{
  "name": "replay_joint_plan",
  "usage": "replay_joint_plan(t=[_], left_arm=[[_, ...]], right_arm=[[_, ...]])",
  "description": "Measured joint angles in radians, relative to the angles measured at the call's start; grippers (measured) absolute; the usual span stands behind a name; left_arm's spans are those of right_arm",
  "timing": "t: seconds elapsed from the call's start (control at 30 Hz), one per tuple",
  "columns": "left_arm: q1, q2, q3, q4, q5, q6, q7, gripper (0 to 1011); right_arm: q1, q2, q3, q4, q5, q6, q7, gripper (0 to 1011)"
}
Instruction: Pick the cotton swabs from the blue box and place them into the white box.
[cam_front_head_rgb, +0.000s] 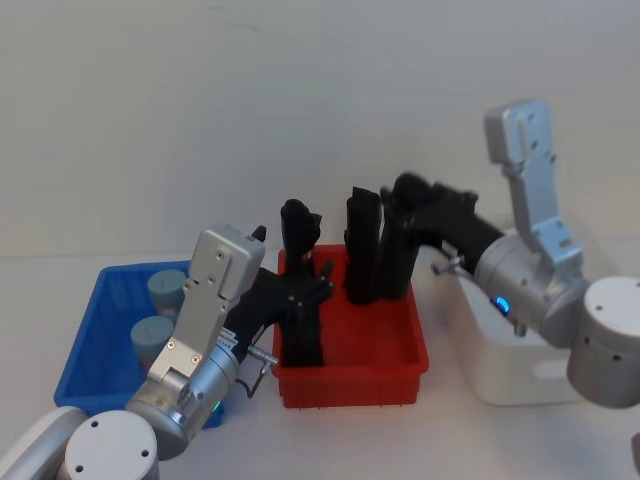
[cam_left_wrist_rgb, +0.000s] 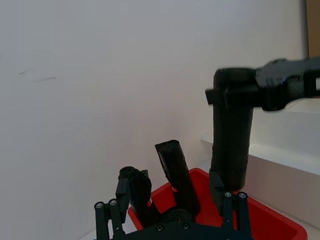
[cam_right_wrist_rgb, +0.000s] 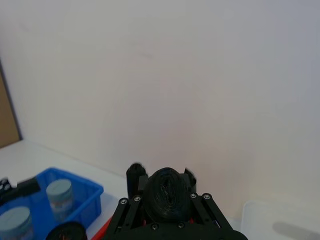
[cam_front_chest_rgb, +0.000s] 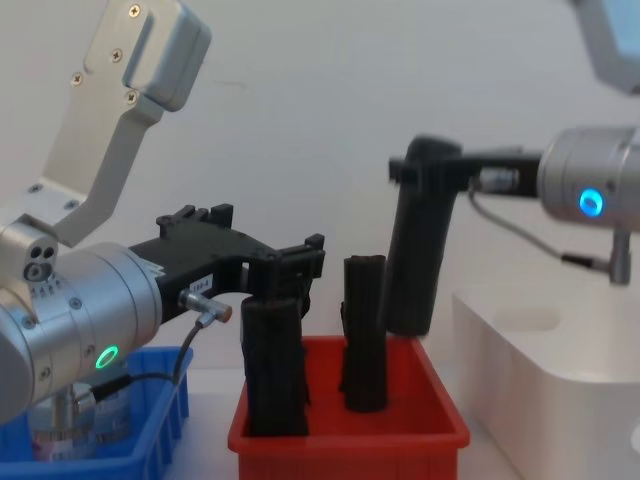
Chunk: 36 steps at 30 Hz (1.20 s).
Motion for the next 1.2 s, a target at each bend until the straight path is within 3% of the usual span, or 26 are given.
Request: replay_joint_plan(t=[0.47, 0.7, 0.93, 1.2], left_arm=[[0.0, 0.0, 0.0, 0.0, 0.0, 0.0, 0.0, 1003], [0.0, 0.0, 0.0, 0.0, 0.0, 0.0, 0.0, 1003], [0.0, 0.0, 0.0, 0.0, 0.0, 0.0, 0.0, 1003], [0.0, 0.0, 0.0, 0.0, 0.0, 0.0, 0.0, 1003]], right_arm=[[0.052, 0.019, 0.062, -0.055, 0.02, -0.1, -0.08, 345], [0.094, 0.034, 0.099, -0.042, 0.0, -0.134, -0.133, 345], [0.124, 0.044, 0.122, 0.0, -0.029, -0.135, -0.162, 345], [0.157, 0.053, 0.139, 0.067, -0.065, -0.097, -0.17, 345]])
